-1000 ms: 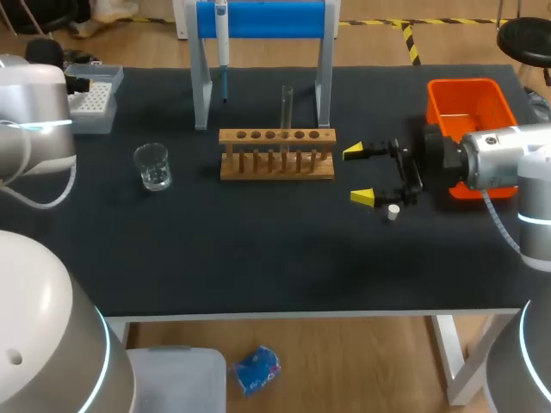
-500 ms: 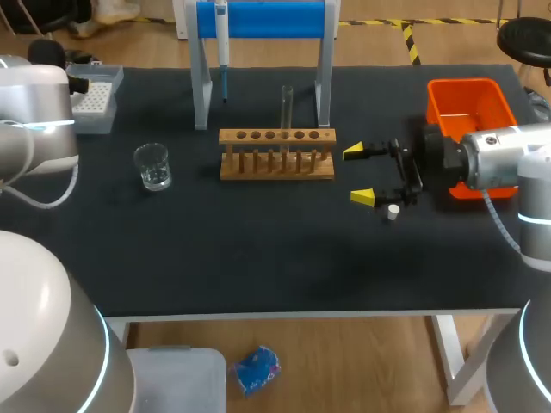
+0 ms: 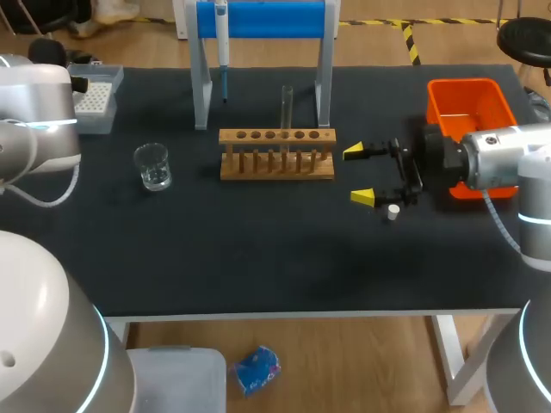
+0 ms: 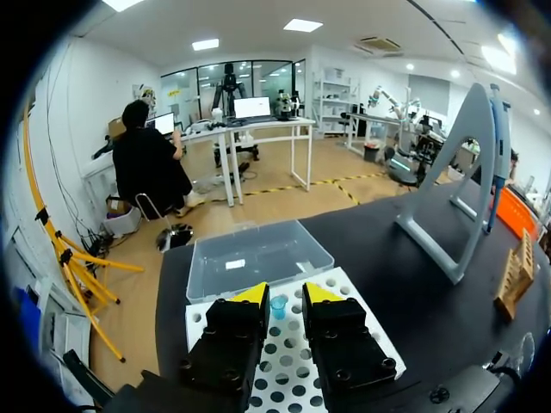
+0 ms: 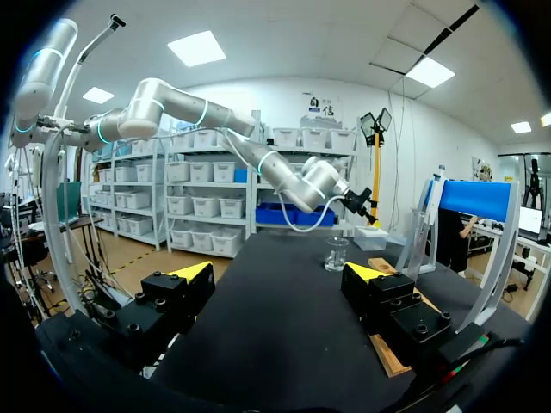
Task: Invert the test tube, pick up the pipette, mount the tip to pipette, aspirate from beaker and dispense into the tube, eject the tip, return the pipette, and cap with the stopper.
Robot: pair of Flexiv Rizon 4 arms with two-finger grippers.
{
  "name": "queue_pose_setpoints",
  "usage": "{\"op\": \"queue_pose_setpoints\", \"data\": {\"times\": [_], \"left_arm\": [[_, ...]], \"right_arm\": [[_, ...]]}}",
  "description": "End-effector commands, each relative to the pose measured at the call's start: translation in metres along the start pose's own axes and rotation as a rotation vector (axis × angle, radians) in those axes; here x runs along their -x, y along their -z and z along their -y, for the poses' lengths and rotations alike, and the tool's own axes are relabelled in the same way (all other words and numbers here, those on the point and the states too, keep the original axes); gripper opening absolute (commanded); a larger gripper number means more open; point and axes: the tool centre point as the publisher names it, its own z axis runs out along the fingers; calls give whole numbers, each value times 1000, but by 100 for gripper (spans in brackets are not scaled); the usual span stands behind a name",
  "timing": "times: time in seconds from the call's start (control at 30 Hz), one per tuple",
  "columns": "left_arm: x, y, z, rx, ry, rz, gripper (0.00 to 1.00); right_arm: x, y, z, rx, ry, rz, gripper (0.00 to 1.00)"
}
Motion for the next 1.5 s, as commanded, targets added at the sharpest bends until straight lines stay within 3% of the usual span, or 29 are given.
{"op": "queue_pose_setpoints", "data": {"times": [0.03,0.23,0.37,0.57,0.97,1.5], "left_arm": [[0,-8,-4,-17,-4,14,23],[2,-9,-5,-13,-11,22,15],[4,-8,-6,-13,-17,29,14],[5,-7,-7,-18,-16,35,0],[5,2,-1,-21,-27,36,0],[0,39,36,-43,-71,59,0]], "right_arm": [[0,0,1,1,1,0,100],[0,0,1,1,1,0,100],[0,0,1,1,1,0,100],[0,0,1,1,1,0,100],[0,0,1,1,1,0,100],[0,0,1,1,1,0,100]]}}
